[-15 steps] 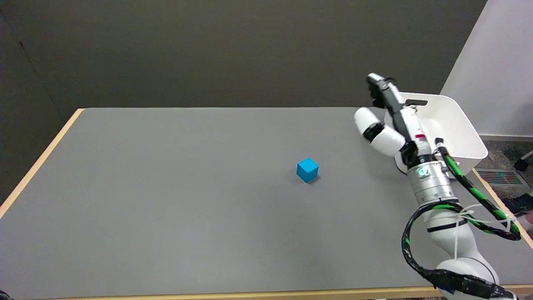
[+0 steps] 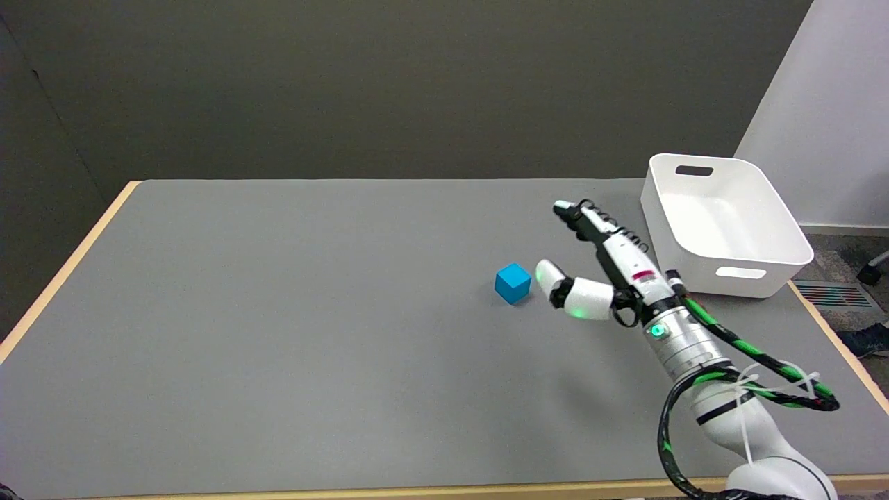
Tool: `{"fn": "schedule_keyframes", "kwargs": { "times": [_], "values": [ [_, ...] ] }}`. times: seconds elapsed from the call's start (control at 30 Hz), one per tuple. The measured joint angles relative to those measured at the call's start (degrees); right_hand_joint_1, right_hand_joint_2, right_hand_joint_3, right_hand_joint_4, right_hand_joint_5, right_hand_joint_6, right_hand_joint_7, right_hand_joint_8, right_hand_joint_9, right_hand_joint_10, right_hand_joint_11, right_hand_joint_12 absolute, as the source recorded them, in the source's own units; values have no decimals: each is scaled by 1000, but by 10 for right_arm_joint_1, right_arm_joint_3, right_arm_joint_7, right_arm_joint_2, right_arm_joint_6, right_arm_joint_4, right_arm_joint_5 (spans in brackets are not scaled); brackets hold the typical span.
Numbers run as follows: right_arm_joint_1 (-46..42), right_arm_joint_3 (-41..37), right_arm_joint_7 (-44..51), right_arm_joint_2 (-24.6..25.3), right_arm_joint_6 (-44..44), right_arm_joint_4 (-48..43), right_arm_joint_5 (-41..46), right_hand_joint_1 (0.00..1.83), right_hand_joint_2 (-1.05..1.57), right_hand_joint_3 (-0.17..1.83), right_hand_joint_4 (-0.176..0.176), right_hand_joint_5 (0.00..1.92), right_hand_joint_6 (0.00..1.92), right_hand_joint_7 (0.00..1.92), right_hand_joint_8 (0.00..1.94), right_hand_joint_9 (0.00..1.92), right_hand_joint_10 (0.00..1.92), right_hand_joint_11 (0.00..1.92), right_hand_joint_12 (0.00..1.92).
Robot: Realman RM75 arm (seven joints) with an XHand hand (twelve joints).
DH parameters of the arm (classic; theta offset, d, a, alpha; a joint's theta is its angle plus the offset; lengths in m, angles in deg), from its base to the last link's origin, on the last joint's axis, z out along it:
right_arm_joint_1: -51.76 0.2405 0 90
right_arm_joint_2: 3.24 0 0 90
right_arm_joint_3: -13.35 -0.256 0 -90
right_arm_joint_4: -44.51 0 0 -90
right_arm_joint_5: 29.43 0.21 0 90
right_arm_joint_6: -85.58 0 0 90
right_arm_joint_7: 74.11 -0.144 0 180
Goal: Pick up blue wooden cube.
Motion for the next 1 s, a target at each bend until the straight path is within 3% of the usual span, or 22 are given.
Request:
{"fn": "schedule_keyframes", "kwargs": {
  "times": [0.17, 0.3, 0.43, 1.0],
  "values": [
    [10, 4, 46, 14, 26, -3, -5, 491, 670, 836, -112, 175, 387, 290, 385, 164, 753, 2, 1172],
    [22, 6, 95, 24, 44, -5, -1, 498, 679, 816, -145, 236, 480, 374, 618, 285, 938, 89, 1276],
    [35, 8, 150, 33, 56, -6, 15, 542, 679, 817, -153, 258, 542, 377, 749, 322, 1009, 129, 1334],
    [78, 14, 437, 64, 65, -10, 203, 581, 655, 816, -176, 242, 548, 388, 757, 316, 1081, 176, 1408]
  ]
}}
